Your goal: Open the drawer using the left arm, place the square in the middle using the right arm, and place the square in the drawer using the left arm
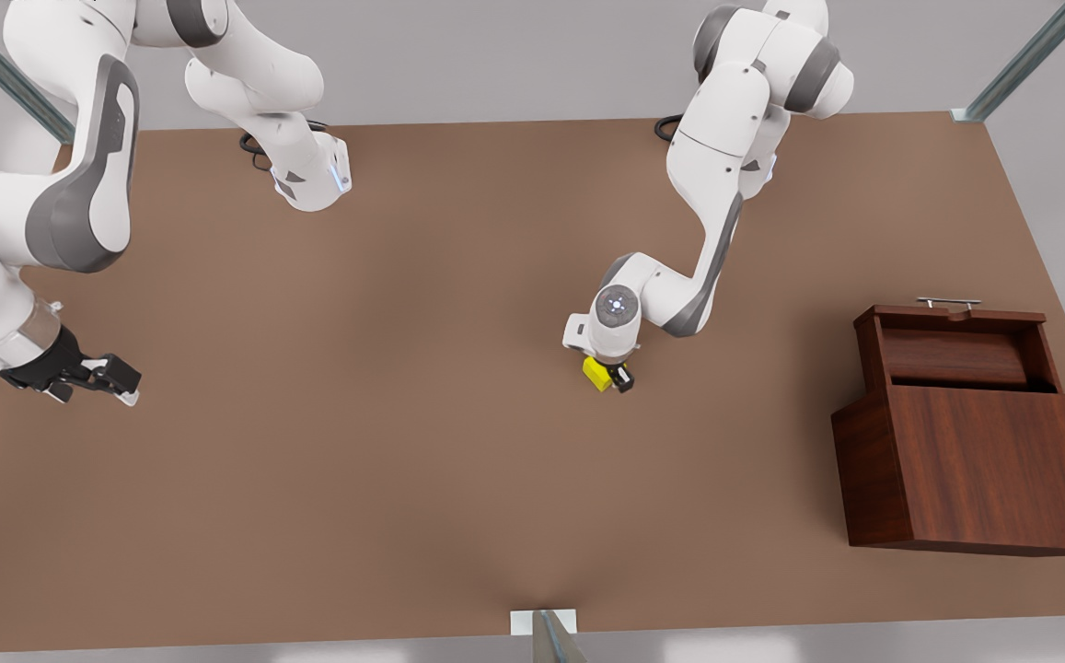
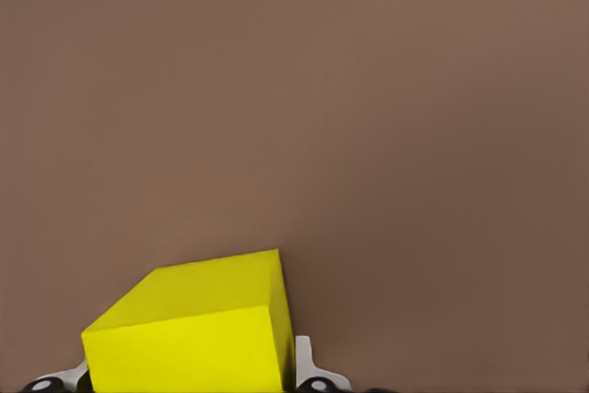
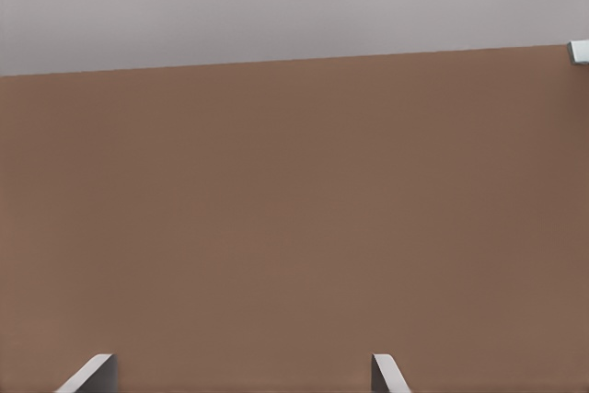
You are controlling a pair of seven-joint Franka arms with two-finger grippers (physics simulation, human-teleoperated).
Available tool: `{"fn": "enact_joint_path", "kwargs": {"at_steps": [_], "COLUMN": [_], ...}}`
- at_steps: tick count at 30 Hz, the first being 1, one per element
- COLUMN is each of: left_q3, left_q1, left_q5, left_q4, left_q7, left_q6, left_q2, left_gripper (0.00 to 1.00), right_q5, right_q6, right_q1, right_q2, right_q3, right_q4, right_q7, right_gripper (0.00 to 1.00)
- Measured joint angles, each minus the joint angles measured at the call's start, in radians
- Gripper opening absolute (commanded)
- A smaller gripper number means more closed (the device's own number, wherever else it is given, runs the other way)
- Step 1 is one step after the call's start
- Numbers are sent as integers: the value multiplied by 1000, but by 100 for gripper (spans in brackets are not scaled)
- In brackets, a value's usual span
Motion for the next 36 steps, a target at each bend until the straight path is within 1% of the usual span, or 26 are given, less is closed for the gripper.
{"fn": "enact_joint_path", "kwargs": {"at_steps": [3, 6, 13, 16, 20, 22, 24, 26, 28, 29, 32, 34, 36], "left_q3": [0, 0, 0, 1, 60, 128, 224, 316, 405, 445, 581, 686, 755], "left_q1": [0, 0, 1, 2, 4, 4, 4, 5, 2, 3, 2, 4, 1], "left_q5": [0, 0, 8, 2, -26, -33, -38, -40, -43, -44, -46, -47, -48], "left_q4": [-2, -2, 12, 38, 43, 43, 39, 33, 28, 26, -53, -60, -61], "left_q7": [-7, -11, -35, -58, -45, 48, 181, 307, 422, 476, 652, 789, 876], "left_q6": [-3, -7, -44, -122, -336, -427, -478, -479, -492, -502, -508, -508, -505], "left_q2": [0, 0, -30, -93, -285, -354, -382, -382, -383, -386, -450, -448, -440], "left_gripper": [75, 71, 70, 69, 70, 70, 70, 70, 70, 70, 70, 70, 70], "right_q5": [-2, 0, 12, 14, 16, 17, 17, 18, 17, 18, 20, 20, 30], "right_q6": [-2, -3, -2, -2, 0, 6, 0, -4, -68, -72, -72, -71, -71], "right_q1": [-7, -6, -5, -6, -6, 0, -19, -24, -28, -20, -2, -16, -22], "right_q2": [-4, -5, -2, 2, 4, 10, 12, -1, -3, -4, 11, 11, 9], "right_q3": [-2, -3, -2, -3, -3, -2, -4, -3, -2, -1, 9, 6, 1], "right_q4": [-1, -1, 0, -1, -1, -3, -1, 0, 0, 0, -2, -2, 17], "right_q7": [-2, 0, 0, 2, 3, 2, 3, -1, -1, -2, -1, -1, -1], "right_gripper": [100, 100, 100, 100, 100, 100, 100, 100, 100, 100, 100, 100, 100]}}
